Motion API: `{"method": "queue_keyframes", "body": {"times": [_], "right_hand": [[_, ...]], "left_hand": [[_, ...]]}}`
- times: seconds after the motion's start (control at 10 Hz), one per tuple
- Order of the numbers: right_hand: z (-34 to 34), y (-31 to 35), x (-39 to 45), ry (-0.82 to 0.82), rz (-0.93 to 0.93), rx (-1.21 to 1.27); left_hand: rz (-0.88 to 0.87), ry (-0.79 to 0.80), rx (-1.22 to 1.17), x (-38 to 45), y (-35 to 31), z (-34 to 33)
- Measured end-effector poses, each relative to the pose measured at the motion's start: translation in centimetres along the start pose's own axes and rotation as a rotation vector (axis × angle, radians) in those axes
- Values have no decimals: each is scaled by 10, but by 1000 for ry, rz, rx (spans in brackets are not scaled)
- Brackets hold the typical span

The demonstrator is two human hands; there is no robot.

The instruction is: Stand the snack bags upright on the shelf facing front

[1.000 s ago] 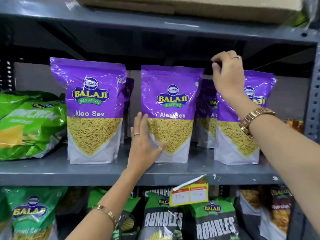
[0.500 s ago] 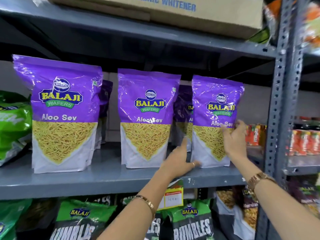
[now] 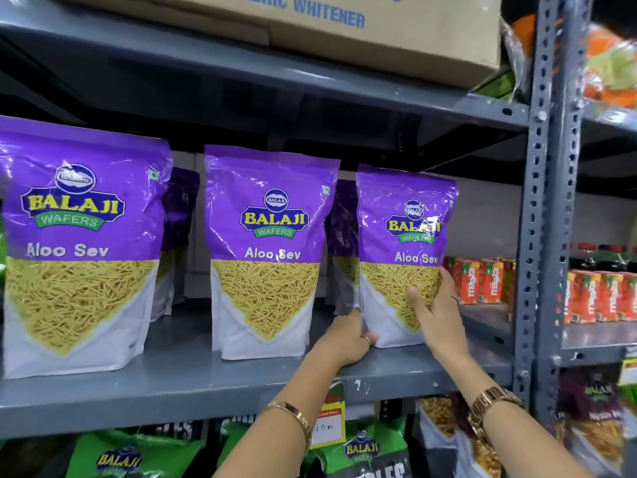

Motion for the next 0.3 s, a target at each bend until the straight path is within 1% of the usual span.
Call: {"method": "queue_keyframes", "body": {"times": [0.1,0.2,0.3], "right_hand": [[4,4,-1,-25,6,-64],[6,12,-7,-68,69,-193],[3,26,-14,-132,143,-285]], "left_hand": [[-48,-38,-37,-6,-5,4],[-189,-267,-112,-29,-17,21],[-302,-604,-91,-48,-22,41]]}}
Point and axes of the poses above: each hand's wrist, its own x-axis towards the middle knuckle, its own z-axis out of the back of the hand, y = z × x, the point moved 5 cm from there along x, towards the middle knuckle, and after that the axes turned 5 degrees about z, right-handed, at the moved point
